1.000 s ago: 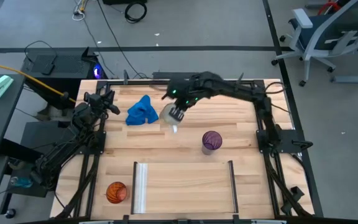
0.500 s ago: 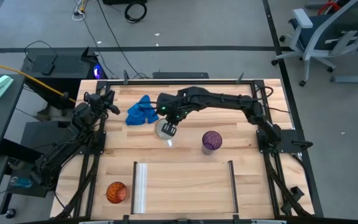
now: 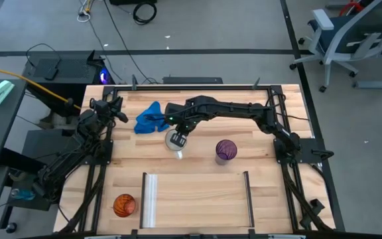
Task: Stack small to large cups/mugs on shelf
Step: Move the yellow mug from the bottom right to the middle of the table
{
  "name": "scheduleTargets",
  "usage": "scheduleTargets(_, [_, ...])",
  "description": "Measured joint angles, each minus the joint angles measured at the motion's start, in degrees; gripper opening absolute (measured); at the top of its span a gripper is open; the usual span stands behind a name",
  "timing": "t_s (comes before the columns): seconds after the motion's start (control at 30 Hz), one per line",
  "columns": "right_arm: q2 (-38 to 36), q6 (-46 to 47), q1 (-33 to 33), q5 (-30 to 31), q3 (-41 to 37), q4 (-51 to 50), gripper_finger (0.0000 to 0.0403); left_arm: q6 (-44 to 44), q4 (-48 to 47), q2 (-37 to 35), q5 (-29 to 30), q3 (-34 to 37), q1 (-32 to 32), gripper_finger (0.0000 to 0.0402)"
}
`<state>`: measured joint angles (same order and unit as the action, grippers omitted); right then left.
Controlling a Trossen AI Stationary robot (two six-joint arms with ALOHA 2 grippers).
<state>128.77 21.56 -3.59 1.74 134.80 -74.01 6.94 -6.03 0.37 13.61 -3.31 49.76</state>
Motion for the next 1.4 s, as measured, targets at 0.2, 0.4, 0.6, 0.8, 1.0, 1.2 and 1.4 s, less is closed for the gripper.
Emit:
scheduleTargets(0.2, [0.78,1.25,0.27,-0.50,-0.04,-1.16,0.0007,0.00,-0.15,0.01,-0.88,0.04,0.00,0.0072])
scheduleTargets(0.4, [0.85,1.75,0.76,-1.81,-0.10,-1.45,0.0007,-0.01,-0.17,0.01,-0.92,0.04,-0.01,0.0072])
scheduleTargets(0.6, [0.89,1.76,1.21,-2.65,-0.12,-1.40,0.0007,0.02,-0.21,0.01,-0.94,0.04,0.00,0.0075])
scheduleTargets(0.8, [1.43,1.97,1.16,-2.64,-0.13,-3.15,0.0007,0.20,-0.24,0.00,-1.88,0.07,0.00,0.0072])
scheduleTargets(1.0, [1.88,1.90,0.63,-2.65,-0.24,-2.75,0.0007,0.33,-0.23,0.01,-1.91,0.09,0.00,0.0070])
scheduleTargets(1.2, [2.16,1.91,0.14,-3.09,-0.24,-1.90,0.0007,0.37,-0.23,0.01,-1.91,0.09,-0.01,0.0077])
scheduleTargets(1.4, [2.16,1.62,0.26,-3.59,-0.24,-1.92,0.0007,0.37,-0.23,0.01,-1.91,0.09,-0.02,0.0075])
